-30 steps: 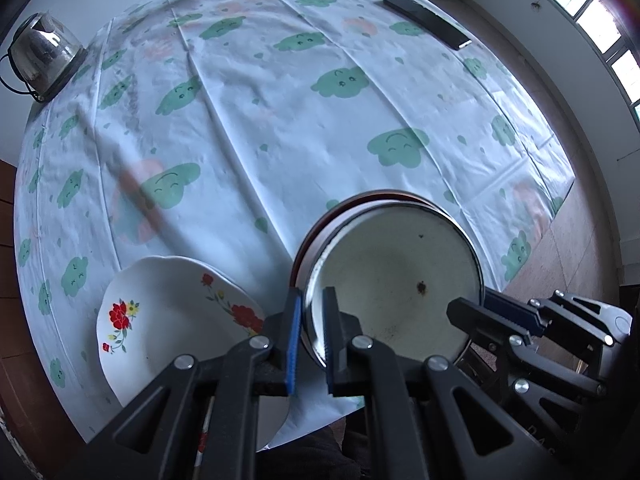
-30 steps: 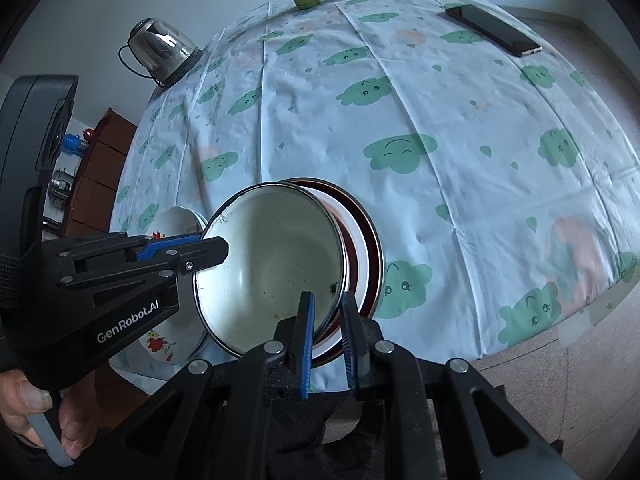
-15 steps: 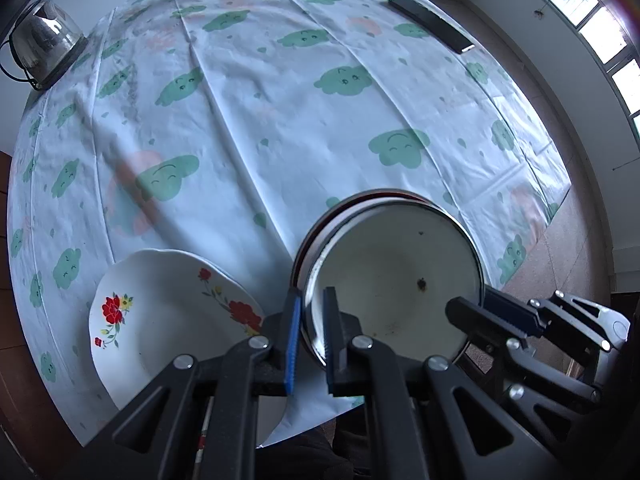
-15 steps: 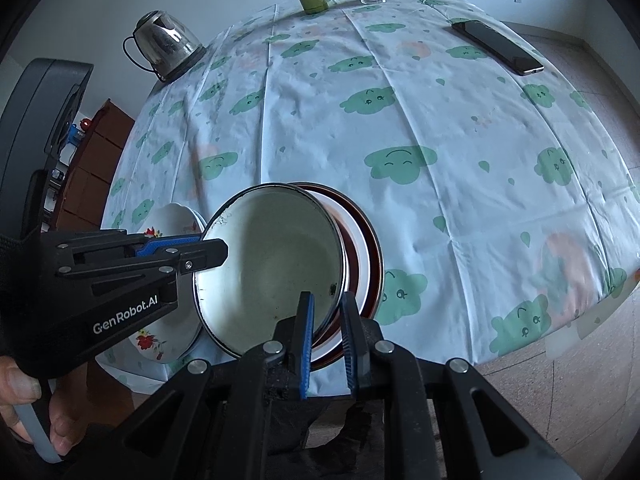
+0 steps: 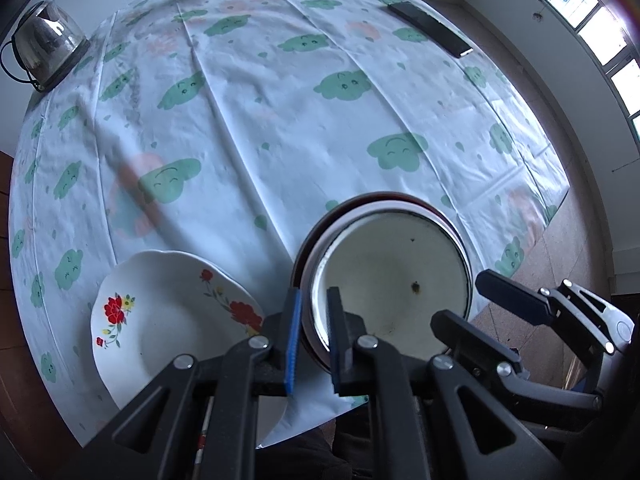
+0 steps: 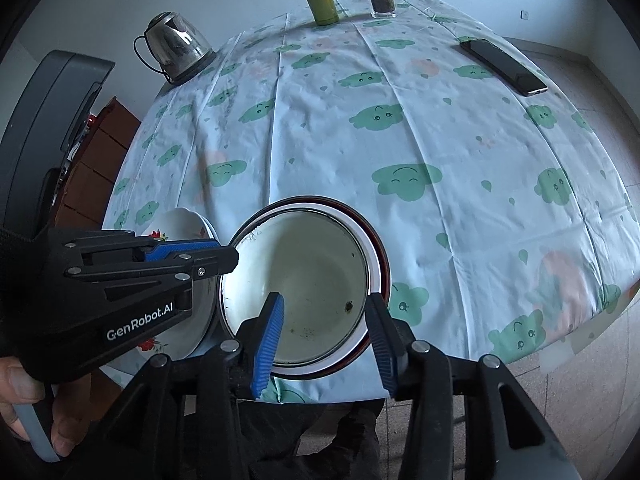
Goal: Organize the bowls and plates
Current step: 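Lower the white enamel bowl into the pink bowl and open both grippers, then close both grippers on the rim of the nested bowl stack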
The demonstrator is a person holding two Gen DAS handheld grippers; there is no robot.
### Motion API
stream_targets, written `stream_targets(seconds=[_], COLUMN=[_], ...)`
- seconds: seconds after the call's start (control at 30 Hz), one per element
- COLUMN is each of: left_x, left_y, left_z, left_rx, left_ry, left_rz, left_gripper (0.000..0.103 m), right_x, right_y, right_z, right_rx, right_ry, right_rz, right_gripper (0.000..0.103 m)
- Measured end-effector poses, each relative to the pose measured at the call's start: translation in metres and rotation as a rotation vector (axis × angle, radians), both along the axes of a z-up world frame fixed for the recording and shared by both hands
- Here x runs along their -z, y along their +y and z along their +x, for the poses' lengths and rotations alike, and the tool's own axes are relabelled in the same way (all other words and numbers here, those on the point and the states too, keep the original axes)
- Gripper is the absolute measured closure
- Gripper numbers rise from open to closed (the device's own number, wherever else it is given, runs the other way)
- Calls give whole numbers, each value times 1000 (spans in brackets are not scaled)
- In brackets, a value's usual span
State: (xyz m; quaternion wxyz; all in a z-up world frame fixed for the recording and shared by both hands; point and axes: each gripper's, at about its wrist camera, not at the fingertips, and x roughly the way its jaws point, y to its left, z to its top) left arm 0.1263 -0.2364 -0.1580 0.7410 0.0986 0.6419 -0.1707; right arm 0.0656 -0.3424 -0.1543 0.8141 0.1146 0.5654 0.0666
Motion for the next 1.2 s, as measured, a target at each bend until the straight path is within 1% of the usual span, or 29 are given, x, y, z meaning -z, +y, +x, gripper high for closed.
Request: stream_targets(seconds=[0.1, 0.17, 0.27, 0.33, 0.4, 0.8, 1.03, 1.2], left_x=[0, 0, -1, -1, 1, 13, 18, 24], left_y=[0, 0, 1, 3, 5, 7, 2, 0], left_z=[-1, -2, -2, -1, 0, 4, 5, 5], left_rx=[5, 8, 5, -2, -8, -8, 21, 38], left_ry=[-14, -19, -37, -45, -40, -4, 6, 34], left_rz=[12, 17, 34, 40, 40, 50, 53, 50], left_gripper=[93, 89, 79, 70, 67, 66, 66, 66], right_x=[-1, -1, -2, -1, 1, 14, 22, 24], right_y=[0, -1, -3, -6, -8, -14, -18, -17], right_z=[0, -1, -2, -3, -4, -1, -1, -2], right_rx=[2, 9, 21, 37, 47, 82, 99, 92], right_ry=[-5, -8, -14, -14, -10, 24, 41, 44], right_rz=[-1, -2, -10, -18, -24, -25, -11, 9], right_gripper=[58, 58, 58, 58, 58, 57, 57, 57])
